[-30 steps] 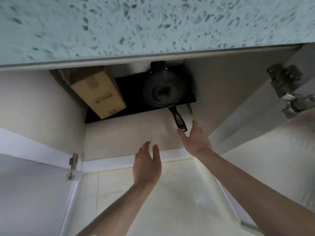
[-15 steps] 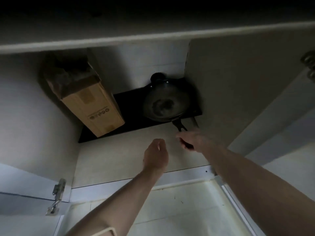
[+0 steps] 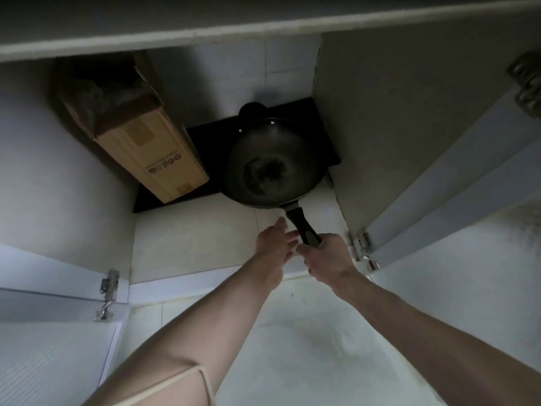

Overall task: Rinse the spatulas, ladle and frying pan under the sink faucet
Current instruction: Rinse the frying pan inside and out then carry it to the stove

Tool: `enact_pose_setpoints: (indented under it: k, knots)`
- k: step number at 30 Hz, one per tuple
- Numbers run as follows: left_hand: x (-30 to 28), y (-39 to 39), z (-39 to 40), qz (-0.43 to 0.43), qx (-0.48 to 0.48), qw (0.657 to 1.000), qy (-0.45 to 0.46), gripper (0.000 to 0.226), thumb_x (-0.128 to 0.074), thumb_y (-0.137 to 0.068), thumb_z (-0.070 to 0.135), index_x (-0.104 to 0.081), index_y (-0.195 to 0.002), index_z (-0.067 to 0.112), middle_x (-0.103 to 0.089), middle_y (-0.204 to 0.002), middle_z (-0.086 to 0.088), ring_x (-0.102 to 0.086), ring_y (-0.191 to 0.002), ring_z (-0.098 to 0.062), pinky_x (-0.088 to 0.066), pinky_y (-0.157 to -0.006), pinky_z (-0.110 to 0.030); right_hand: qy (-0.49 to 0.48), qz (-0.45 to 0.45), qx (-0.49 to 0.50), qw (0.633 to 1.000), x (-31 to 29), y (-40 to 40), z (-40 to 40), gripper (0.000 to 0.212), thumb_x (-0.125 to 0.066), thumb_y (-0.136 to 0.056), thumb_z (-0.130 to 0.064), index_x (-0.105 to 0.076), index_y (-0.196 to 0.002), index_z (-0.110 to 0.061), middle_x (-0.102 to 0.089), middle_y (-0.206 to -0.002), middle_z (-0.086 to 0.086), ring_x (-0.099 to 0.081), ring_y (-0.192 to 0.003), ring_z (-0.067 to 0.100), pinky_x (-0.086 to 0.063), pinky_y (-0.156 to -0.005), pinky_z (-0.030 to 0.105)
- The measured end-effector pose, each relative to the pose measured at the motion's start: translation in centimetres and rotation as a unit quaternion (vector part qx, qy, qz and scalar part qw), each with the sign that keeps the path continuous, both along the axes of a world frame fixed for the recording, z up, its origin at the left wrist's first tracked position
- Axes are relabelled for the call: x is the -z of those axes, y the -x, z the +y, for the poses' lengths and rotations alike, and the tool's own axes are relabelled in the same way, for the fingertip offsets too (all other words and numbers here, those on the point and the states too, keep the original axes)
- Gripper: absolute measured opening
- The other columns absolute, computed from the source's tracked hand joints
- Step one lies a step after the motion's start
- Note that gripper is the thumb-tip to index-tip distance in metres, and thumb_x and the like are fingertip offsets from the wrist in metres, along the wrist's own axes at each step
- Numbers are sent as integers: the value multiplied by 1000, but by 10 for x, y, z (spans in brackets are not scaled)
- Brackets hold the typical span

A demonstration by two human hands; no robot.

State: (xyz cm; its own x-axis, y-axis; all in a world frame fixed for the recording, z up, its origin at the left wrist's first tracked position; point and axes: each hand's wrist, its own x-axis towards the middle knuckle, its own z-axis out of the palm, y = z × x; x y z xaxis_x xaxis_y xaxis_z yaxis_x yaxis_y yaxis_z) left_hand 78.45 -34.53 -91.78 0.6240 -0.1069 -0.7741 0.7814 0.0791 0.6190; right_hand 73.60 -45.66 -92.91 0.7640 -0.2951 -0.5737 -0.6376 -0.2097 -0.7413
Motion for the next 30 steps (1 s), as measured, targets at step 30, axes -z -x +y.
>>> enact_pose_setpoints:
  k: [30]
  knots:
    - [-284,336,75,176,-6,977,120,30,-41,-110,32,-42,-85,15,-46,-67,-3,-48,-59,-21,-40,-73,-36,-90,36,-29,995,-333,373,100,25,-48,-106,-34,-56,-85,-24,-52,-54,0,-44,-48,20,-38,-49,37]
